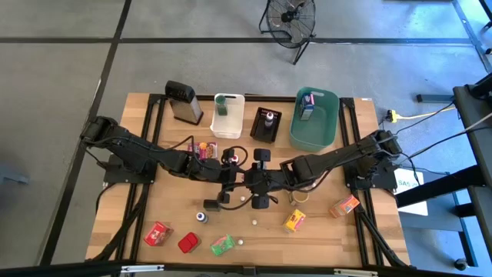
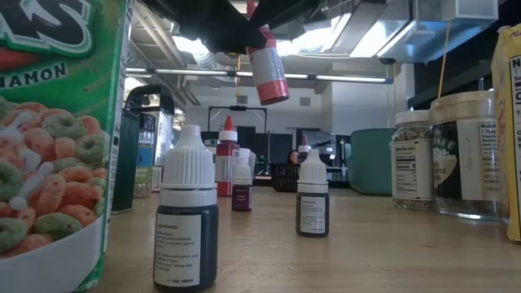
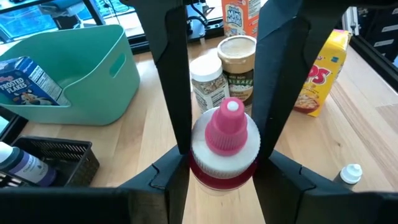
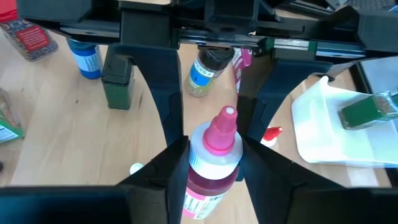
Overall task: Pick & Place Kitchen Items
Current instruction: Put the large pink food coloring bottle into the black bin
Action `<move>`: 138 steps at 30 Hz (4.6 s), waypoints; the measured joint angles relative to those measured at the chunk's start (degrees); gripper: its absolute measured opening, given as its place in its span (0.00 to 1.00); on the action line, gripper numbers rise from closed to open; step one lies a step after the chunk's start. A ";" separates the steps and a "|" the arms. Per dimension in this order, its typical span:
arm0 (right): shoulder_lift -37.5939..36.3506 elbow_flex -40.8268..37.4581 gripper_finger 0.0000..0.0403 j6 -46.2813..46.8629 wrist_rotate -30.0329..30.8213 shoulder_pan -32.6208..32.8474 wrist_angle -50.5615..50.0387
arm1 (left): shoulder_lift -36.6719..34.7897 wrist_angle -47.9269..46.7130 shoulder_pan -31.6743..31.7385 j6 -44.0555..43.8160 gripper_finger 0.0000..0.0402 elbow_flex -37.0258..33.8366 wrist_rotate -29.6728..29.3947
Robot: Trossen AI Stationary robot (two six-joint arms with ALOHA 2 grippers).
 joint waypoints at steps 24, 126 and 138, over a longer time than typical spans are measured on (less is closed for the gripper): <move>0.00 0.02 0.32 -0.18 -0.63 -0.29 -0.26 | 0.00 0.05 -0.04 0.27 0.36 0.00 0.36; -8.19 12.35 0.11 -4.63 25.94 -10.79 -25.08 | -0.05 -11.43 -0.04 -0.82 0.60 0.11 -4.87; -21.43 13.00 0.11 -1.29 10.30 -17.37 -26.59 | -0.04 -10.56 0.07 -0.82 0.61 0.08 -5.20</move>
